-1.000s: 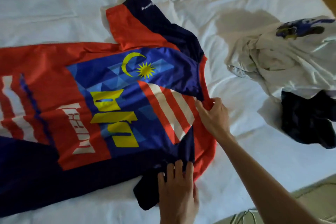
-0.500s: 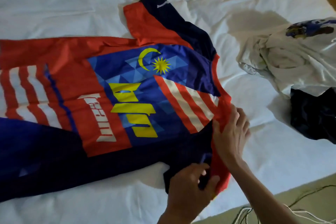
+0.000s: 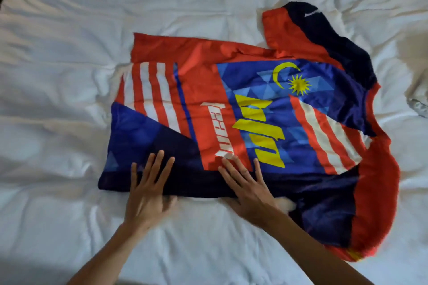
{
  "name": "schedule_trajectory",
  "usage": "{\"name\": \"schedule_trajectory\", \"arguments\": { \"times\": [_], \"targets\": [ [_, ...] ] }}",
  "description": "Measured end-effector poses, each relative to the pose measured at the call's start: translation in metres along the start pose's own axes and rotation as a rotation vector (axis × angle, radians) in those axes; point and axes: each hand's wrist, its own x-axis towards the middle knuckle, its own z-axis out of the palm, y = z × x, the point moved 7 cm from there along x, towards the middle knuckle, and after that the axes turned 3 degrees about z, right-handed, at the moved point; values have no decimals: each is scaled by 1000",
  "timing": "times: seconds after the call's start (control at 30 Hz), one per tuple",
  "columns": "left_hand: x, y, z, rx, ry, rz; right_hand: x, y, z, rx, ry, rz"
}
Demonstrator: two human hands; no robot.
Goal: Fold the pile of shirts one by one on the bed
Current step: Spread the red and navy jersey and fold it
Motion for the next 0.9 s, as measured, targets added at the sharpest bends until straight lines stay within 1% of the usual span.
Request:
{"name": "schedule_trajectory", "arguments": {
  "times": [0.07,0.17,0.23,0.3,0.37,0.43,0.5,0.6,0.67,0.73,0.83,0.9],
  "targets": [
    [-6,-24,7,62,5,-99,2,-7,2,-38,29,-50],
    [-11,-39,10,112,61,-116,3,-11,-2,-58,66,-75],
    [-15,-44,3,94,125,-109,5,-12,-16,11,109,-55],
    [-24,-45,-9,81,212,-117,5,-14,-30,134,143,-43],
    [-37,-41,-15,79,289,-98,0,-21,-33,168,134,-93],
    [-49,-40,-7,109,271,-76,-9,-25,-19,98,86,-153],
    [-59,-48,9,124,193,-103,-15,-22,-1,13,30,-150],
    [-61,-66,17,82,101,-185,-11,-22,-2,6,49,-126],
    [-59,-72,7,48,111,-212,-8,-28,-12,52,83,-139],
    [-63,-74,-7,13,172,-214,-6,-34,-21,124,82,-162],
    [-80,-75,-16,2,241,-190,-12,-37,-20,196,43,-215],
    [-91,-74,-10,20,241,-163,-16,-38,-15,167,4,-269]
  ]
}}
